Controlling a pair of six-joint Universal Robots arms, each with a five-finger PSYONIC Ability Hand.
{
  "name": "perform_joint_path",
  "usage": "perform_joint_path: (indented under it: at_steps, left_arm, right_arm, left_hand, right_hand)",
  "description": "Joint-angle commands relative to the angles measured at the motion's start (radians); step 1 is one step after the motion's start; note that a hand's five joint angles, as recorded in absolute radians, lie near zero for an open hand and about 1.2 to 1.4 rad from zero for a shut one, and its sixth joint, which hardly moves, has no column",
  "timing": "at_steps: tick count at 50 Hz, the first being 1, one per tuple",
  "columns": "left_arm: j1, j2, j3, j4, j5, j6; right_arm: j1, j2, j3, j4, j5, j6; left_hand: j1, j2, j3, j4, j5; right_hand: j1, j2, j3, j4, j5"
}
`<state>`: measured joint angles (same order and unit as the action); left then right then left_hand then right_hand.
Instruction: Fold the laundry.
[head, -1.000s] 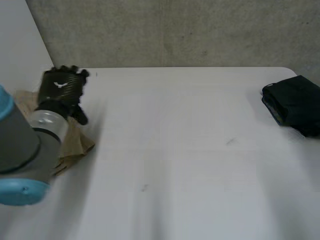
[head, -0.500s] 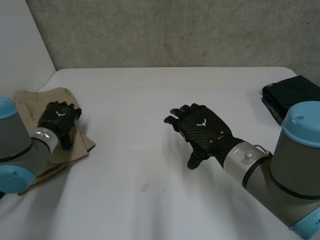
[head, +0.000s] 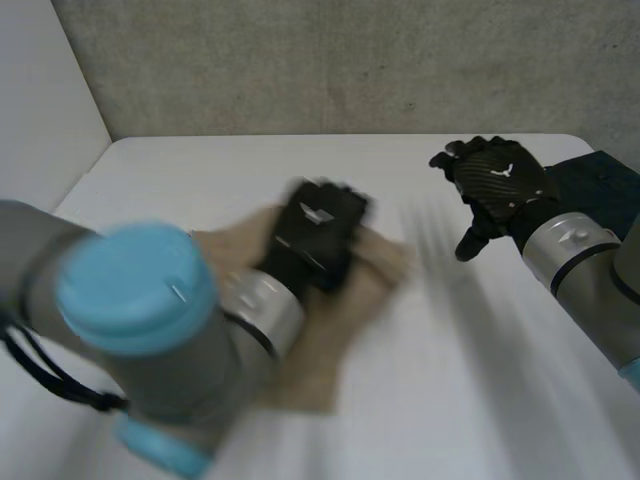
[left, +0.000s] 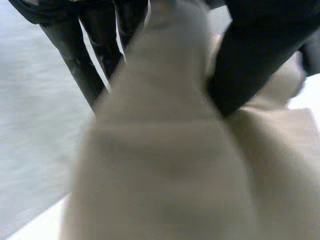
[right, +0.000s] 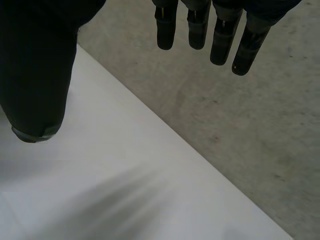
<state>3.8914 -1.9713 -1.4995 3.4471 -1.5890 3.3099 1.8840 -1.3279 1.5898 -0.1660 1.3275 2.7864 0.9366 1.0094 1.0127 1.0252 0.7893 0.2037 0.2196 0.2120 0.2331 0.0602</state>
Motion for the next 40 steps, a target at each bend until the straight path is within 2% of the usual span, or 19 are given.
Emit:
perform_joint_path:
  at_steps: [1,4,6,8,9,13,20,24,27,33,40]
  left_arm:
    - [-0.136,-0.087,0.013,-0.031,-0.046,0.011]
    - [-0.127,-0.087,0.022,-0.034,-0.097,0.043]
    - [-0.075,-0.087,0.028,-0.036,-0.149,0.083]
    - [-0.02,-0.086,0.028,-0.034,-0.164,0.115]
    - [0.035,-0.08,0.028,-0.033,-0.172,0.137]
    - [0.126,-0.072,0.033,-0.031,-0.157,0.161]
    - [0.218,-0.087,0.042,-0.042,-0.051,0.158]
    - [0.266,-0.112,0.05,-0.048,-0.025,0.148]
    - [0.275,-0.144,0.067,-0.066,-0.029,0.14]
    - [0.258,-0.158,0.053,-0.209,-0.039,0.041]
    - [0.212,-0.049,-0.004,-0.283,-0.078,-0.093]
  right_arm:
    - [-0.017,0.001,-0.01,0.003,0.009,-0.001]
    - [-0.016,0.003,-0.01,0.006,0.009,-0.001]
    - [-0.013,0.003,-0.01,0.008,0.007,-0.002]
    - [-0.009,0.003,-0.01,0.01,0.006,-0.005]
    - [-0.006,0.003,-0.01,0.013,0.006,-0.005]
    - [-0.005,0.003,-0.011,0.042,-0.005,-0.008]
    - [0.007,0.016,-0.022,0.157,-0.027,-0.013]
    - [0.046,0.05,-0.033,0.198,-0.047,-0.025]
    - [0.075,0.076,-0.048,0.22,-0.053,-0.034]
    - [0.103,0.13,-0.137,0.247,-0.06,-0.067]
    - [0.132,0.272,-0.339,0.333,-0.106,-0.197]
  left_hand:
    - [-0.762,-0.835,-0.838,-0.851,-0.789]
    - [-0.762,-0.835,-0.838,-0.851,-0.789]
    - [-0.762,-0.835,-0.838,-0.851,-0.789]
    - [-0.762,-0.835,-0.838,-0.851,-0.789]
    - [-0.762,-0.835,-0.838,-0.851,-0.789]
    - [-0.762,-0.835,-0.838,-0.851,-0.789]
    - [-0.729,-0.802,-0.805,-0.818,-0.756]
    - [-0.729,-0.802,-0.805,-0.818,-0.756]
    - [-0.714,-0.787,-0.79,-0.803,-0.742]
    - [-0.679,-0.752,-0.755,-0.768,-0.706]
    - [-0.661,-0.734,-0.737,-0.75,-0.689]
  right_hand:
    - [-0.029,-0.045,-0.038,-0.059,-0.06]
    - [-0.029,-0.045,-0.038,-0.059,-0.06]
    - [-0.029,-0.045,-0.038,-0.059,-0.06]
    - [-0.029,-0.045,-0.038,-0.059,-0.06]
    - [-0.029,-0.045,-0.038,-0.059,-0.06]
    - [-0.029,-0.045,-0.038,-0.059,-0.06]
    - [-0.029,-0.045,-0.038,-0.059,-0.06]
    - [-0.029,-0.045,-0.038,-0.059,-0.06]
    - [-0.029,-0.045,-0.038,-0.059,-0.06]
    - [-0.029,-0.045,-0.038,-0.059,-0.06]
    - [-0.029,-0.045,-0.038,-0.059,-0.06]
